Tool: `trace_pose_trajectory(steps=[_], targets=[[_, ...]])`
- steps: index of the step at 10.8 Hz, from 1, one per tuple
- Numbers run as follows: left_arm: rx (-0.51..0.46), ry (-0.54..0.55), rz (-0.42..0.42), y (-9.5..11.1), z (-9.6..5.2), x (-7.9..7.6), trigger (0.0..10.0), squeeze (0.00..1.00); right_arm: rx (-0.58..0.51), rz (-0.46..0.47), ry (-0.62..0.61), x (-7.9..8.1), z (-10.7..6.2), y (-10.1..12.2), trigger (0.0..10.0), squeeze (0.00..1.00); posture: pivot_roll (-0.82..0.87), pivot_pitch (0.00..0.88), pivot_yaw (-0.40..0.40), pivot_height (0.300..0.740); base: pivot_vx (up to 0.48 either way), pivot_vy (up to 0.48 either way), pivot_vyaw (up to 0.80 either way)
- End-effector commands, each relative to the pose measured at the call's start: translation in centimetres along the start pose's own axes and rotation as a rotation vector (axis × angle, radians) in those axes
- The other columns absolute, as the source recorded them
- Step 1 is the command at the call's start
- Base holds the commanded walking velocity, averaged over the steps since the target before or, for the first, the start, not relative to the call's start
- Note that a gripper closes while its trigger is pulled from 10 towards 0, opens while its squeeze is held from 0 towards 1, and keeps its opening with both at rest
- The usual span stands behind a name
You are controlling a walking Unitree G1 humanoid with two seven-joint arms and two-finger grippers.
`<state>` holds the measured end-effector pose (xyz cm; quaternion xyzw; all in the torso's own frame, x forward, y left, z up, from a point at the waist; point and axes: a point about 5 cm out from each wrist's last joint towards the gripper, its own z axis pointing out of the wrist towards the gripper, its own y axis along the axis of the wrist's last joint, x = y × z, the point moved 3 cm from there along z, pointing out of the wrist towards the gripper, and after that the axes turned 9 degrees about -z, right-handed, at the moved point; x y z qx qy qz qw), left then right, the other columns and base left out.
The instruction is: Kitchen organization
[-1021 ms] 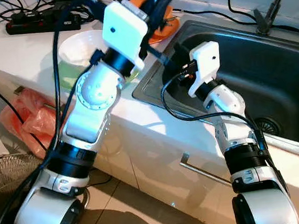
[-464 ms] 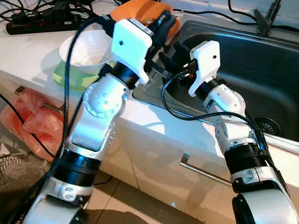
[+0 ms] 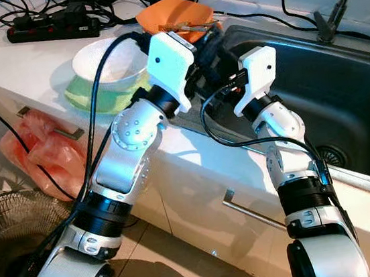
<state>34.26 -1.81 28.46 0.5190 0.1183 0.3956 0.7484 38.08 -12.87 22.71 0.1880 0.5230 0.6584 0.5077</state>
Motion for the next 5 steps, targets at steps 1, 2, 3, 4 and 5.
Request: trace_pose_trajectory(steps=[1,2,3,4,5], targets=[[-0.018,-0.018,-0.006,0.48,0.04,-0.45,10.0,0.00,-0.002,0.014,-0.017,-0.23,-0.33,-0.03,10.0,0.00,0.05,0.106,-0.040,0.740,0.000,0.000,0.00],[-0.018,-0.018,-0.007,0.50,0.04,-0.45,10.0,0.00,-0.002,0.015,-0.016,-0.18,-0.33,-0.04,10.0,0.00,0.05,0.106,-0.040,0.740,0.000,0.000,0.00],[-0.020,-0.017,-0.008,0.59,0.06,-0.43,10.0,0.00,0.000,0.017,-0.010,-0.07,-0.34,-0.11,10.0,0.00,0.05,0.106,-0.040,0.740,0.000,0.000,0.00],[-0.028,-0.009,-0.011,0.77,0.09,-0.28,10.0,0.00,0.008,0.019,0.004,0.23,-0.39,-0.30,0.0,0.00,0.05,0.106,-0.040,0.740,0.000,0.000,0.00],[-0.031,-0.002,-0.009,0.83,0.10,-0.15,10.0,0.00,0.007,0.022,0.012,0.38,-0.40,-0.32,0.0,0.00,0.05,0.106,-0.040,0.740,0.000,0.000,0.00]])
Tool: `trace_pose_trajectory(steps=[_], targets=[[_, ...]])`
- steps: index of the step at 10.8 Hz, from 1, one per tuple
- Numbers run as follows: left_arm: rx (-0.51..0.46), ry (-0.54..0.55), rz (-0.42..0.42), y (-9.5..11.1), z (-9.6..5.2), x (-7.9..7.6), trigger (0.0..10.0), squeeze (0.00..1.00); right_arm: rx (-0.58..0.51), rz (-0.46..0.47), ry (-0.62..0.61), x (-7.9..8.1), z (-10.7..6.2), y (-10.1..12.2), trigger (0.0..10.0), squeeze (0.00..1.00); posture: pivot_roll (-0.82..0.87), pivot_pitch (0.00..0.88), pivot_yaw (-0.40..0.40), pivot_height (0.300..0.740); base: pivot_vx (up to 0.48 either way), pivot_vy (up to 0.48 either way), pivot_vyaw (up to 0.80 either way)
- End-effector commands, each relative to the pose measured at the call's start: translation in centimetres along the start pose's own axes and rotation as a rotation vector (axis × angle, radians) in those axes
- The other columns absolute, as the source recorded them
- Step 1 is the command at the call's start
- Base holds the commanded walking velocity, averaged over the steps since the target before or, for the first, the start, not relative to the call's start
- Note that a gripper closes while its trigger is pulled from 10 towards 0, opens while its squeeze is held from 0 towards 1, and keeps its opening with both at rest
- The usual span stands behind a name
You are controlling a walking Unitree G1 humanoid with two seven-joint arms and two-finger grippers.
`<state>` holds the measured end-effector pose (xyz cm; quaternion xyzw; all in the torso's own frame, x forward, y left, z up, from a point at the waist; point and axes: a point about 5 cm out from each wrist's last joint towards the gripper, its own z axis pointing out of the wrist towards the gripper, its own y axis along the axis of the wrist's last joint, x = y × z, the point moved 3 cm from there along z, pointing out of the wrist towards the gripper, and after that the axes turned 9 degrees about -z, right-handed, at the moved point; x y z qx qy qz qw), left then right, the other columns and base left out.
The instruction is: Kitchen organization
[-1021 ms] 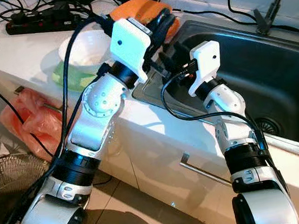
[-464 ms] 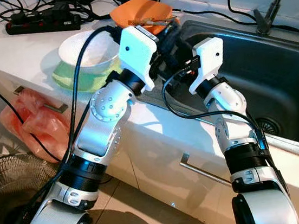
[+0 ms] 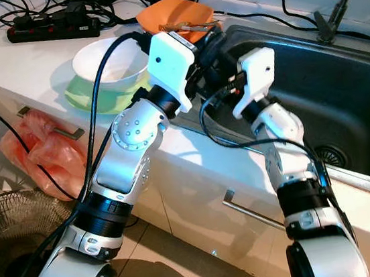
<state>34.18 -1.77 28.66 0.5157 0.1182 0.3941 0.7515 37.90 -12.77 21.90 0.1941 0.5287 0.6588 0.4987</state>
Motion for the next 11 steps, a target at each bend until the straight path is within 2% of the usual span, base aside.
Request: trace_pose_trajectory(steps=[1,11], targets=[[-0.025,0.003,-0.003,0.66,0.08,-0.09,10.0,0.00,-0.009,0.005,0.004,-0.01,-0.01,0.29,0.0,0.00,0.05,0.107,-0.040,0.740,0.000,0.000,0.00],[0.010,0.027,-0.040,0.02,0.05,0.25,10.0,0.00,-0.014,0.002,-0.001,-0.01,0.07,0.35,0.0,0.00,0.05,0.101,-0.038,0.740,0.000,0.000,0.00]])
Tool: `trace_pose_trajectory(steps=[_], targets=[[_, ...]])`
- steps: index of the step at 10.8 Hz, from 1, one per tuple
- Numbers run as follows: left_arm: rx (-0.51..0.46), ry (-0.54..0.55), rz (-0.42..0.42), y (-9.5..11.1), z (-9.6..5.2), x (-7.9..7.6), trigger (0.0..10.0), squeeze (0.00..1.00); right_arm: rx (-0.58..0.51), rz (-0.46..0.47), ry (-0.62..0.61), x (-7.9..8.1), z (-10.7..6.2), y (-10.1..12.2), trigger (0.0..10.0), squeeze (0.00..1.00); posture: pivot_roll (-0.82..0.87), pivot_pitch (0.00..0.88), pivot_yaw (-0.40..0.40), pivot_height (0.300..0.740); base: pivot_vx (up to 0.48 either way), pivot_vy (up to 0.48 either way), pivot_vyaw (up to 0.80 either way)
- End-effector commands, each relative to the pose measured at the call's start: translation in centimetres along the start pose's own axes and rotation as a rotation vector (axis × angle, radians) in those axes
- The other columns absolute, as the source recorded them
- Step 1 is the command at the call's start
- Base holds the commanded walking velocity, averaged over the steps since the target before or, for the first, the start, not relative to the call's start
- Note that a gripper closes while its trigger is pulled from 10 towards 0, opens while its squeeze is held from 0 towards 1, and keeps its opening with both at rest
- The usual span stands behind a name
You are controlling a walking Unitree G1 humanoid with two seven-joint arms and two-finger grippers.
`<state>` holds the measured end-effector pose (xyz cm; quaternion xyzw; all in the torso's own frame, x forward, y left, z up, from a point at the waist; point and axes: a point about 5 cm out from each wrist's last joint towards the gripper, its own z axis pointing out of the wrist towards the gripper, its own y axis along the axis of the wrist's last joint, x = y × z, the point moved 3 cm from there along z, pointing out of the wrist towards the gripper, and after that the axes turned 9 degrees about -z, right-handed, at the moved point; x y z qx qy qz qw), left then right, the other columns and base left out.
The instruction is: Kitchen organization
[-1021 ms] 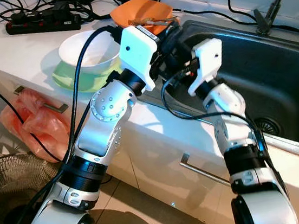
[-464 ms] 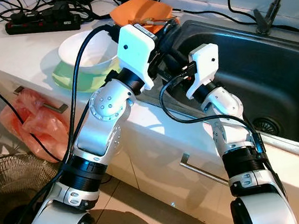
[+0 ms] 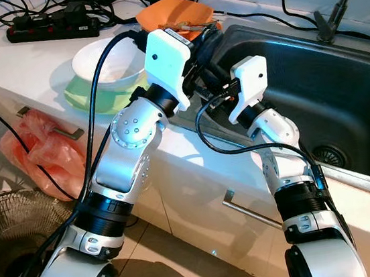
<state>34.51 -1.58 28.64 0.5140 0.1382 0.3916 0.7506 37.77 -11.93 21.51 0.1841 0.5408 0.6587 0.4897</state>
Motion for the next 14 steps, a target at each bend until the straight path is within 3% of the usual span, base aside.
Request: trace_pose_trajectory(steps=[1,2,3,4,10,11,14], targets=[[0.008,0.002,-0.016,0.0,0.0,0.0,10.0,0.00,-0.024,0.005,-0.036,-0.9,-0.1,0.6,0.0,0.00,0.05,0.101,-0.038,0.740,0.000,0.000,0.00],[0.018,0.009,-0.012,-0.2,0.0,0.1,10.0,0.00,-0.022,0.003,-0.034,-0.9,-0.1,0.6,0.0,0.00,0.05,0.101,-0.038,0.740,0.000,0.000,0.00],[0.026,0.015,-0.024,-0.5,-0.1,0.2,10.0,0.61,-0.021,0.003,-0.033,-0.8,-0.1,0.5,0.0,0.00,0.04,0.094,-0.037,0.740,0.000,0.000,0.00],[0.032,0.017,-0.033,-0.6,-0.1,0.2,10.0,1.00,-0.020,0.003,-0.034,-0.8,-0.1,0.5,0.0,0.00,0.04,0.094,-0.037,0.740,0.000,0.000,0.00],[0.058,0.037,-0.058,-1.0,-0.5,0.6,10.0,1.00,-0.003,0.006,-0.048,-1.0,-0.2,0.2,0.0,0.00,0.05,0.108,-0.043,0.740,0.000,0.000,0.00],[0.058,0.039,-0.057,-1.0,-0.5,0.6,10.0,0.00,-0.002,0.006,-0.050,-1.1,-0.2,0.1,0.0,0.00,0.05,0.108,-0.043,0.740,0.000,0.000,0.00],[0.076,-0.032,-0.071,-1.0,-1.1,-0.5,10.0,0.00,0.016,-0.027,-0.148,-2.7,-0.2,0.0,0.0,0.00,0.05,0.109,-0.043,0.740,0.000,0.000,0.00]])
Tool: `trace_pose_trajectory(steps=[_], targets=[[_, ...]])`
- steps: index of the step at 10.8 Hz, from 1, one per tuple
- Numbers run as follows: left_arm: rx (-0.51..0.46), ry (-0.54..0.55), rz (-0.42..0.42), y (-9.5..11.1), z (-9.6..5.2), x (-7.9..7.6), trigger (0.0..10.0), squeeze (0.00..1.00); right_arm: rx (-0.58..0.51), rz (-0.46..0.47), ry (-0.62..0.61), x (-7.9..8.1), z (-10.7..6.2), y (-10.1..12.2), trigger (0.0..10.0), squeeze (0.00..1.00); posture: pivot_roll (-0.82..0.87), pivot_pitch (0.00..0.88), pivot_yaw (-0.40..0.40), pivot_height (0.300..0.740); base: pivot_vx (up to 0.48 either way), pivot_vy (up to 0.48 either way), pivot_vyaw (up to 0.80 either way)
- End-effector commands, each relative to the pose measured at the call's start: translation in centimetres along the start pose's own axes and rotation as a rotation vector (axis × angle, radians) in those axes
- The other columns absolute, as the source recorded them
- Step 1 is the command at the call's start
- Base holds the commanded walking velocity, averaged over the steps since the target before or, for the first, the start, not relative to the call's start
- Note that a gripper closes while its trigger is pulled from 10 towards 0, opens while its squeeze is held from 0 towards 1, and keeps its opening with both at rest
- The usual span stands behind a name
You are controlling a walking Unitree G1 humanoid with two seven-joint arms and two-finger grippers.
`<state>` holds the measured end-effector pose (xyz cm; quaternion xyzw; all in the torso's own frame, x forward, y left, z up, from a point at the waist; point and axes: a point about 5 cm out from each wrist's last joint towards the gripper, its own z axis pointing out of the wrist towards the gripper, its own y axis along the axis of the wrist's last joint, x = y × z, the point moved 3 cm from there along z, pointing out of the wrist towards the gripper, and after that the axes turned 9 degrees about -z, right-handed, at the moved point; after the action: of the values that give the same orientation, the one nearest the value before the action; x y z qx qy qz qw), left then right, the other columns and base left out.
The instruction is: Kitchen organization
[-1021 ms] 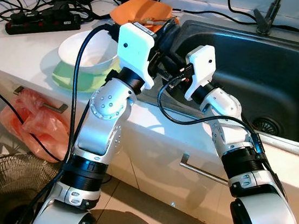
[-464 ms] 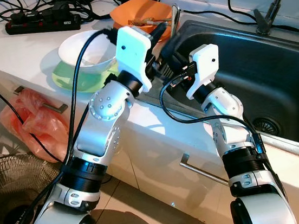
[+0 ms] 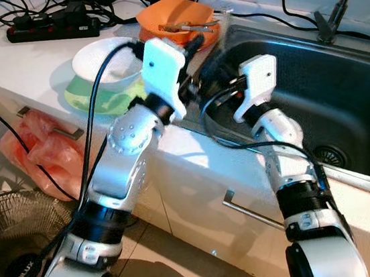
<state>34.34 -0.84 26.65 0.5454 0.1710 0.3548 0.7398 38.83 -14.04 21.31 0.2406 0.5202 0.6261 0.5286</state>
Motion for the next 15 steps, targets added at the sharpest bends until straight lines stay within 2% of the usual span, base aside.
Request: trace_pose_trajectory(steps=[1,2,3,4,7,10,15], targets=[[0.014,-0.041,-0.007,0.0,-0.2,-0.8,10.0,0.00,-0.011,-0.052,-0.074,-1.6,0.3,0.7,0.0,0.00,0.05,0.109,-0.043,0.740,0.000,0.000,0.00],[0.079,-0.069,-0.010,-1.0,-0.8,-1.0,10.0,0.00,0.021,-0.082,-0.176,-3.2,0.2,0.4,6.9,0.00,0.05,0.109,-0.043,0.740,0.000,0.000,0.00],[0.148,-0.080,-0.018,-2.0,-1.4,-1.0,10.0,0.00,0.038,-0.078,-0.226,-4.1,0.1,0.1,10.0,0.00,0.05,0.109,-0.043,0.740,0.000,0.000,0.00],[0.206,-0.062,-0.030,-2.9,-1.9,-0.8,10.0,0.00,0.047,-0.091,-0.254,-4.5,0.0,0.0,10.0,0.00,0.05,0.109,-0.043,0.740,0.000,0.000,0.00],[0.303,-0.033,-0.067,-4.1,-2.5,-0.3,10.0,0.00,0.096,-0.120,-0.295,-5.1,-0.4,-1.1,10.0,0.00,0.06,0.110,-0.042,0.740,0.000,0.000,0.00],[0.412,-0.011,-0.086,-5.3,-3.2,0.1,10.0,0.00,0.198,-0.147,-0.336,-5.7,-1.1,-3.0,10.0,0.00,0.06,0.106,-0.043,0.740,0.000,0.000,0.00],[0.467,-0.023,-0.110,-5.9,-3.6,-0.3,10.0,0.00,0.268,-0.152,-0.341,-5.5,-1.4,-4.4,10.0,0.00,0.06,0.094,-0.040,0.740,0.000,0.000,0.00]])
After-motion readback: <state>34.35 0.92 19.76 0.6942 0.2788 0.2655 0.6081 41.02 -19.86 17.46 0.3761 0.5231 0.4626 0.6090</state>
